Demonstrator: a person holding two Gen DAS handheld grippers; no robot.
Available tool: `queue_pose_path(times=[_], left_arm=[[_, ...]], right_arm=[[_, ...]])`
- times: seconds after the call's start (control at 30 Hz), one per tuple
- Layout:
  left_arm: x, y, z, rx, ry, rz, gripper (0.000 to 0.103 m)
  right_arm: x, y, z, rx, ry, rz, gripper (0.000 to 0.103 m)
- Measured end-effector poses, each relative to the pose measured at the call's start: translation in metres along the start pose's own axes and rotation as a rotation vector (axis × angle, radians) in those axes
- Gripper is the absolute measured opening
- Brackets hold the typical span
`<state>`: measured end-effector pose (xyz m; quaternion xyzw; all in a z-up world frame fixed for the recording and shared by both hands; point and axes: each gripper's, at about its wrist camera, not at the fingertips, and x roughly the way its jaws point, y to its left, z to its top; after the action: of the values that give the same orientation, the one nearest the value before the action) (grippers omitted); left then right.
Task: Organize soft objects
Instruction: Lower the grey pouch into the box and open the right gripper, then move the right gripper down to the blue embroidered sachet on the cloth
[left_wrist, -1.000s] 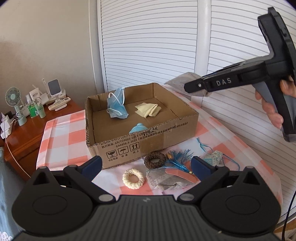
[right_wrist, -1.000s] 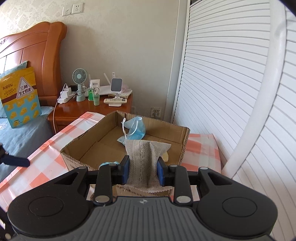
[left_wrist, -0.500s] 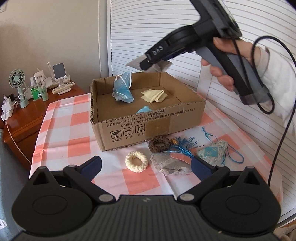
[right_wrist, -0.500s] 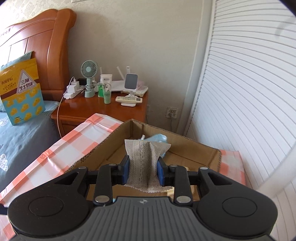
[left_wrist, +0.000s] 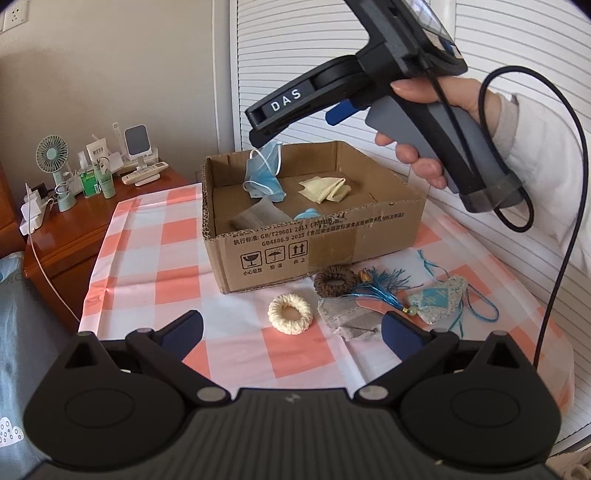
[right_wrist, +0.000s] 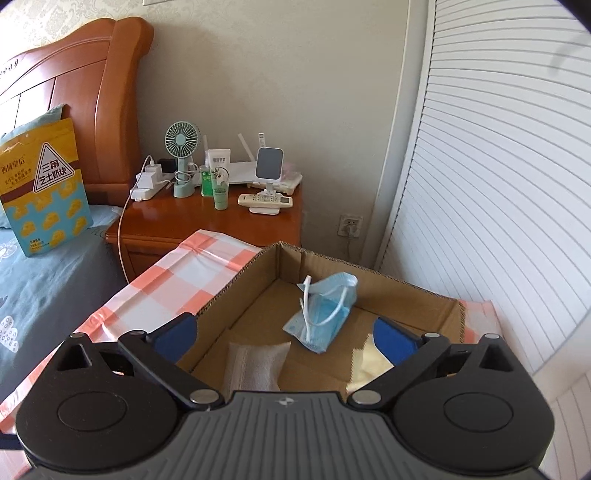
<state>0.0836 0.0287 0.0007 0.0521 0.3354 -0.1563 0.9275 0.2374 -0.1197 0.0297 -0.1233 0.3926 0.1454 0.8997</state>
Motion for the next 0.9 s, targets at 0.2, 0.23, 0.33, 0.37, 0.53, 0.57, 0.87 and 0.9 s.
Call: queue_pose_path(times=[0.2, 0.23, 0.33, 0.37, 0.53, 0.57, 0.87, 0.9], left_arm=[[-0.009, -0.005, -0.001, 0.015, -0.014, 0.026, 0.102], [-0.01, -0.006, -0.002, 0.018, -0.014, 0.032, 0.102], [-0.014, -0.006, -0.004, 0.023, -0.014, 0.042, 0.102], [-0.016, -0.006, -0.005, 0.023, -0.016, 0.043, 0.102], [-0.021, -0.007, -0.007, 0.027, -0.026, 0.042, 0.102], [-0.021, -0.007, -0.007, 0.027, -0.026, 0.041, 0.102], [-0.021, -0.008, -0.01, 0.023, -0.013, 0.045, 0.102], [-0.021, -0.008, -0.011, 0.024, -0.009, 0.045, 0.102]], right_arm=[[-0.032, 0.0, -0.029, 0.022, 0.002, 0.009, 0.103], [-0.036, 0.0, -0.037, 0.037, 0.008, 0.011, 0.103], [-0.046, 0.002, -0.06, 0.055, 0.016, -0.011, 0.103], [-0.049, 0.003, -0.066, 0.057, 0.019, -0.02, 0.103], [-0.069, 0.009, -0.095, 0.056, 0.014, -0.076, 0.103], [-0.073, 0.009, -0.1, 0.058, 0.014, -0.089, 0.103], [-0.091, 0.005, -0.154, 0.085, 0.063, -0.186, 0.103], [-0.09, 0.005, -0.161, 0.087, 0.077, -0.191, 0.103]])
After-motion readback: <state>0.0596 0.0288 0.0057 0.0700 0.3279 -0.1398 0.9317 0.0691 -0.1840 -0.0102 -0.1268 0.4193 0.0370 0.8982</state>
